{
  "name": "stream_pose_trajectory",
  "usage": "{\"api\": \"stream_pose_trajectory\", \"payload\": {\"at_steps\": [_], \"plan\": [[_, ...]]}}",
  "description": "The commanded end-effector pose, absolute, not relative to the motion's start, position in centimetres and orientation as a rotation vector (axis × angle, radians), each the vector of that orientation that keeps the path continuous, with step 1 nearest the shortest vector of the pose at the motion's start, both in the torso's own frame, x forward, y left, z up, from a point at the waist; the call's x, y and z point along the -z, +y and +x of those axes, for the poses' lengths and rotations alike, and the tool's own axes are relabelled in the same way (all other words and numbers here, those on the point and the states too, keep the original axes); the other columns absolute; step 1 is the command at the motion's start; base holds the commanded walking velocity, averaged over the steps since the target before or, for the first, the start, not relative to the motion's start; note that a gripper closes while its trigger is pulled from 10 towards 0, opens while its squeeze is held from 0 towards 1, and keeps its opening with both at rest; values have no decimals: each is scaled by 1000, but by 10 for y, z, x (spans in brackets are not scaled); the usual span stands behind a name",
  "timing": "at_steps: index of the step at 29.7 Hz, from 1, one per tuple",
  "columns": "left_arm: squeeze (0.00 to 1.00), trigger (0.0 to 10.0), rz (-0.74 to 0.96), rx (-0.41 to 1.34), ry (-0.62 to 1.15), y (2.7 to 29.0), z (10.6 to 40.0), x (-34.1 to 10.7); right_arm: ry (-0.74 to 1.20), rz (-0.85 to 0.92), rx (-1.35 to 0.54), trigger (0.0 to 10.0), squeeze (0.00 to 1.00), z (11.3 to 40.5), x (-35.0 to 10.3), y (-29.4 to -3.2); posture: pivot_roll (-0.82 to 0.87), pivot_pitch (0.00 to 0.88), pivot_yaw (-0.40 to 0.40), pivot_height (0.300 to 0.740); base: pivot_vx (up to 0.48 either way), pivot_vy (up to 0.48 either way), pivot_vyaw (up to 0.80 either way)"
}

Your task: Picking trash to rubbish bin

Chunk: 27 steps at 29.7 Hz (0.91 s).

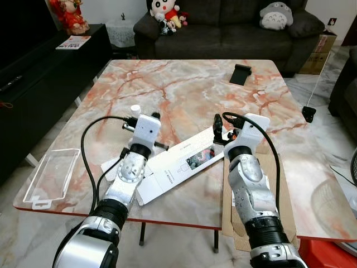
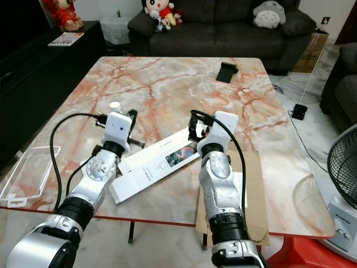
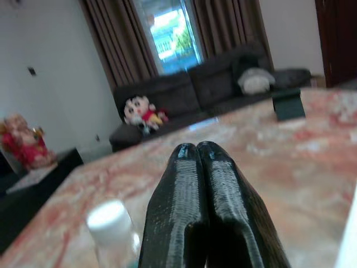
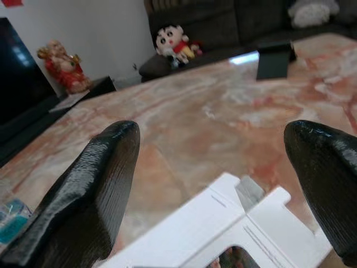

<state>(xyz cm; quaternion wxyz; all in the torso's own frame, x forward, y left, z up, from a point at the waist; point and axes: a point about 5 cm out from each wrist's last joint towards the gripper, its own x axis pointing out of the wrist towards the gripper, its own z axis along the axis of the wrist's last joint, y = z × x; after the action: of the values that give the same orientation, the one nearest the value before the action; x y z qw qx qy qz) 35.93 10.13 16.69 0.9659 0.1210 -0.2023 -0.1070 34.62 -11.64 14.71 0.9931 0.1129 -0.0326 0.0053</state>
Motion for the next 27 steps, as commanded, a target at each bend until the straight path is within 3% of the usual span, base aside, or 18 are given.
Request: {"api": "stream_pose_trajectory", "payload": {"at_steps": [1, 11, 12, 27], "plan": [[0, 10000, 247, 181, -465, 104, 362, -182, -76, 215, -35, 10000, 0, 347, -147, -110, -38, 0, 29, 740, 0, 0, 0], [0, 10000, 215, 88, -439, 123, 379, -198, -90, 194, -105, 10000, 0, 343, -136, -92, -48, 0, 18, 740, 0, 0, 0], [1000, 10000, 211, 82, -416, 126, 380, -197, -87, 182, -111, 10000, 0, 342, -134, -90, -46, 0, 17, 740, 0, 0, 0], [1000, 10000, 106, 38, -308, 145, 387, -186, -117, 132, -173, 10000, 0, 344, -131, -77, -46, 0, 3, 740, 0, 0, 0]]}}
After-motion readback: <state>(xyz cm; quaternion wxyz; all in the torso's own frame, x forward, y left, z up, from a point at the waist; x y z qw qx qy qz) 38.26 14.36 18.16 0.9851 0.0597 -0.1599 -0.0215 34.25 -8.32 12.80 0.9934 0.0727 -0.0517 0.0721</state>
